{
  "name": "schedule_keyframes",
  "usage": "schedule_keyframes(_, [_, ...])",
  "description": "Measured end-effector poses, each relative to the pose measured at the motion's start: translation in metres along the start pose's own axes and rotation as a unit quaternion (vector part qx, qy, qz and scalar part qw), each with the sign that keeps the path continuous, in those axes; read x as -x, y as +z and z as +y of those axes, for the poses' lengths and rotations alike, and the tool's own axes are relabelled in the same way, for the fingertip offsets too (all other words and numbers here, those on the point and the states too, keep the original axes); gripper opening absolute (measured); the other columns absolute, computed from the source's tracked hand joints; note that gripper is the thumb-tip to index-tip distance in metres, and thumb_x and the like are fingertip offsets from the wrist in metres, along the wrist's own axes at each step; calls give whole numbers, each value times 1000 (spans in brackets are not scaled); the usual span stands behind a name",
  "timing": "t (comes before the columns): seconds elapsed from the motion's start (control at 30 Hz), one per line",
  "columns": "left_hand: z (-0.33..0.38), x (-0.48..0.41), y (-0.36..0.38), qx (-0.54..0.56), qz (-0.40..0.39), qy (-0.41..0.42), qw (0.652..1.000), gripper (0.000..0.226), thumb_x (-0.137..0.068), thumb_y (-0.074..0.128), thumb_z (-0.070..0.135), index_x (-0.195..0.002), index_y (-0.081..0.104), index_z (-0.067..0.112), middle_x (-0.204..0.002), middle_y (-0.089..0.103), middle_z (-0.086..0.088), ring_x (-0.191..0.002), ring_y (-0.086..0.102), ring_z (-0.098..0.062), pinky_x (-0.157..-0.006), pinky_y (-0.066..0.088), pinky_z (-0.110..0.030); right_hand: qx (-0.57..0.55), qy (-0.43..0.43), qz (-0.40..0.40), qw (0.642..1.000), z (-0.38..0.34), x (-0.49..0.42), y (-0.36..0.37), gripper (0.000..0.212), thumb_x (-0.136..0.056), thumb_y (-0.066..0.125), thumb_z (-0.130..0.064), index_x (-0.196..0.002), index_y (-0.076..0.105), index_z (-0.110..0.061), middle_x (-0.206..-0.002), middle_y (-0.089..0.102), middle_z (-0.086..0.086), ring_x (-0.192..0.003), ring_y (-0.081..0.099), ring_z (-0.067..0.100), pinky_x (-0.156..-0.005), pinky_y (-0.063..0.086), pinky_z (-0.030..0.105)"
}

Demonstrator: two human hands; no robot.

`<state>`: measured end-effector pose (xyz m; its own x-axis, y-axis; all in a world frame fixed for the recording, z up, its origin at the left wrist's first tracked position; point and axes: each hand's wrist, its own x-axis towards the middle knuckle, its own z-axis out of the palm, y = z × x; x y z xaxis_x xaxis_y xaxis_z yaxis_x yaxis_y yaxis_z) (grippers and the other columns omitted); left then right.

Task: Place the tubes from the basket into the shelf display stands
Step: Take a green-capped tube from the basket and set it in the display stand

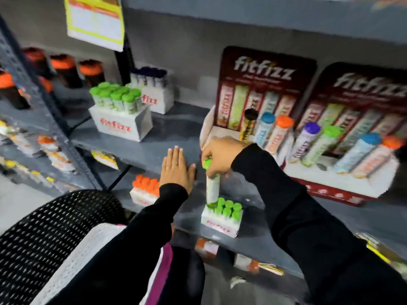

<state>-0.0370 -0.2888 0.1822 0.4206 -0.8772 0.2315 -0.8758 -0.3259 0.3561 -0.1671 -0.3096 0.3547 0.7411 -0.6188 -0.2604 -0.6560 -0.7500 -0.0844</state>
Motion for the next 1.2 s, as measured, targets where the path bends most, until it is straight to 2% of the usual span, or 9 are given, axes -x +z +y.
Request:
schedule_keyframes(0.17, [18,-2,30,-32,-70,-26,997,61,-97,30,39,-143,17,2,-155,13,-15,-143,7,-29,-117,6,-40,-31,17,43,998,33,19,-15,26,-87,63,-28,-100,74,-9,-94,66,11,-81,53,21,-48,31,22])
schedule_keyframes(0.33, [19,0,34,-58,-77,-34,995,59,-97,22,41,-144,16,5,-156,11,-11,-143,6,-26,-118,3,-39,-64,45,84,993,55,22,-15,31,-81,67,-25,-106,73,-6,-109,71,11,-99,65,27,-77,55,29])
schedule_keyframes(0.47, [19,0,34,-70,-89,-37,993,59,-98,22,41,-145,13,7,-156,8,-10,-143,3,-25,-118,2,-38,-59,45,81,994,58,26,-15,28,-76,73,-21,-99,75,-4,-99,73,15,-81,61,24,-51,39,21])
schedule_keyframes(0.63, [19,0,33,-80,-93,-42,992,58,-98,21,40,-145,12,8,-157,6,-9,-143,3,-24,-118,2,-37,-55,47,53,996,67,32,-16,34,-81,72,-9,-114,70,-14,-116,69,7,-93,63,20,-71,48,24])
schedule_keyframes(0.8, [20,1,32,-84,-98,-41,991,58,-98,18,41,-146,10,9,-157,5,-9,-143,1,-24,-119,1,-37,-63,45,40,996,74,37,-15,29,-84,69,-7,-113,71,-12,-125,66,4,-103,60,19,-69,44,18])
schedule_keyframes(0.87, [21,1,32,-85,-99,-40,991,58,-98,17,41,-146,9,9,-157,4,-9,-143,0,-24,-119,1,-37,-77,54,58,994,78,39,-14,26,-85,70,-10,-111,72,-12,-129,64,1,-112,59,18,-77,43,20])
schedule_keyframes(0.97, [21,1,33,-88,-101,-39,990,58,-98,16,41,-146,9,9,-157,3,-8,-144,0,-23,-118,0,-37,-85,84,89,989,89,45,-15,31,-85,72,-15,-115,69,-14,-124,66,2,-109,58,19,-80,46,26])
schedule_keyframes(1.07, [20,1,33,-91,-100,-39,990,58,-98,16,42,-146,8,10,-157,3,-8,-144,-1,-22,-118,0,-36,-104,128,121,979,106,54,-20,34,-79,78,-18,-111,70,-10,-117,66,7,-92,53,16,-74,43,26])
schedule_keyframes(1.2, [18,2,33,-90,-97,-39,990,58,-98,17,41,-146,11,9,-157,5,-8,-144,1,-23,-118,1,-36,-138,174,149,964,125,68,-27,32,-78,79,-17,-108,73,-9,-116,68,8,-111,57,23,-91,52,35])
